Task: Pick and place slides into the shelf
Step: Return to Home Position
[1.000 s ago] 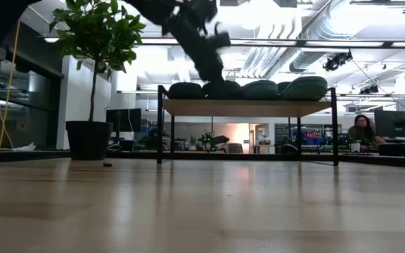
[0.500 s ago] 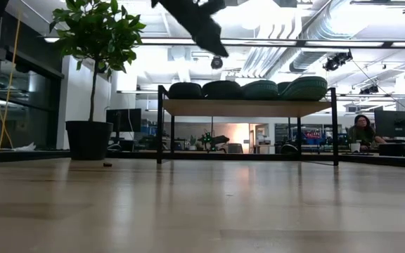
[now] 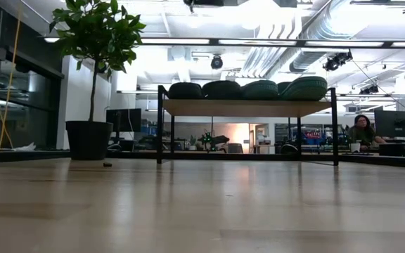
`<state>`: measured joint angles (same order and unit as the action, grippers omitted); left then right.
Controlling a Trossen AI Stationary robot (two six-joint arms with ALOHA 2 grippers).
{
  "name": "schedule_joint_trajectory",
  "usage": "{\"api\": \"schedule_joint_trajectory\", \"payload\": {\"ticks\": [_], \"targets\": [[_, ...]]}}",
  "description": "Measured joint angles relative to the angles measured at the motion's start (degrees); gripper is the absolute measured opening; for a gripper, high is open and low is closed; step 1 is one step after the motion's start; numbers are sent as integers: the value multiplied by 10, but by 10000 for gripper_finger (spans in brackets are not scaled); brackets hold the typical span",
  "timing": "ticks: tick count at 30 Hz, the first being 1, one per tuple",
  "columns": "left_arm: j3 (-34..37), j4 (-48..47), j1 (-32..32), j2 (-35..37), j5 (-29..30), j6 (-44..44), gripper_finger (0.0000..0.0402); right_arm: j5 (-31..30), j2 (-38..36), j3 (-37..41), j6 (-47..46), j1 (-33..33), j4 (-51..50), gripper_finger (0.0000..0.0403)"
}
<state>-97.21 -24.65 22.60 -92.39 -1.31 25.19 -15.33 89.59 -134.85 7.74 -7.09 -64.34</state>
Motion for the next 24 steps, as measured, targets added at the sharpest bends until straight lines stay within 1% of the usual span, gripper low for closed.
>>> {"api": "schedule_joint_trajectory", "payload": {"ticks": [7,12,18,24], "targets": [[0,5,-59,28,-15,-9,287,33,-23,0,3,0,-3,202],[0,1,-88,37,-47,-29,287,56,-33,0,3,0,-20,202],[0,-18,-112,51,-40,-46,287,66,-47,0,-6,0,-39,202],[0,-63,-137,92,-31,-68,287,75,-66,0,-17,0,-52,202]]}}
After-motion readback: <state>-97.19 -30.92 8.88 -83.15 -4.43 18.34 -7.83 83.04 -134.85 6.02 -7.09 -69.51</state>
